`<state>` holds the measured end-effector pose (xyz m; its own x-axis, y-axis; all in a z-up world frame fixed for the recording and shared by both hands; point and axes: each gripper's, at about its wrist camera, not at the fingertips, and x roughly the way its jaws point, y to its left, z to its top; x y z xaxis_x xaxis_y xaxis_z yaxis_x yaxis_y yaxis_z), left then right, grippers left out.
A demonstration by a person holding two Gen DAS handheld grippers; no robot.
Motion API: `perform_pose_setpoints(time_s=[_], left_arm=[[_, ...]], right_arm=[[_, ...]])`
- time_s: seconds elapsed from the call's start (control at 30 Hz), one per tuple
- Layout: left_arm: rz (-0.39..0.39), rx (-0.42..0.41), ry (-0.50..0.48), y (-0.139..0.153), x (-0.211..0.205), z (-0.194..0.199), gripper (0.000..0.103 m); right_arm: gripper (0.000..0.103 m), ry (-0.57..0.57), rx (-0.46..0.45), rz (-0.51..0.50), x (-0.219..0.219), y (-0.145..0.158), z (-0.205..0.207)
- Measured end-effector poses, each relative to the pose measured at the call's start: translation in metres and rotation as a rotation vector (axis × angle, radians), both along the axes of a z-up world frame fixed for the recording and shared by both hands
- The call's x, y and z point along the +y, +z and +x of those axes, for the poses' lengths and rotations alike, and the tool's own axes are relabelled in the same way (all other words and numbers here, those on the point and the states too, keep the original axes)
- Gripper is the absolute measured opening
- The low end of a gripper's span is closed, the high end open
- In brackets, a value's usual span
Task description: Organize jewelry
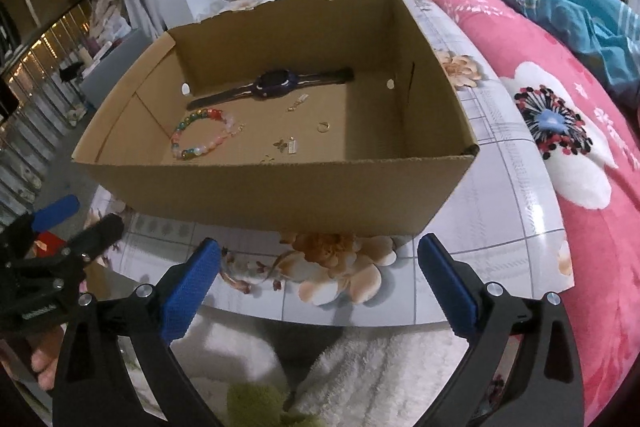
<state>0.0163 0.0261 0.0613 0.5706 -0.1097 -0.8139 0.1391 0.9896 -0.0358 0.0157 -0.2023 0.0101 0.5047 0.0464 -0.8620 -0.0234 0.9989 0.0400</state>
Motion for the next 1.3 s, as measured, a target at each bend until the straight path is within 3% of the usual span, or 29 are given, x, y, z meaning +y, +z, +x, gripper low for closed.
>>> perform_pose_setpoints(time_s=[0.33,1.3], left_arm=[[0.050,0.083,0.027,-0.015,-0.007,0.013,0.094],[0.054,0.082,0.049,-0.012,-0.008,0.018,0.094]], right_arm=[[0.096,-0.002,0.023,0.024,0.000,0.001,0.010],[0.096,0.014,0.026,-0.012,0.009,-0.003,0.016]])
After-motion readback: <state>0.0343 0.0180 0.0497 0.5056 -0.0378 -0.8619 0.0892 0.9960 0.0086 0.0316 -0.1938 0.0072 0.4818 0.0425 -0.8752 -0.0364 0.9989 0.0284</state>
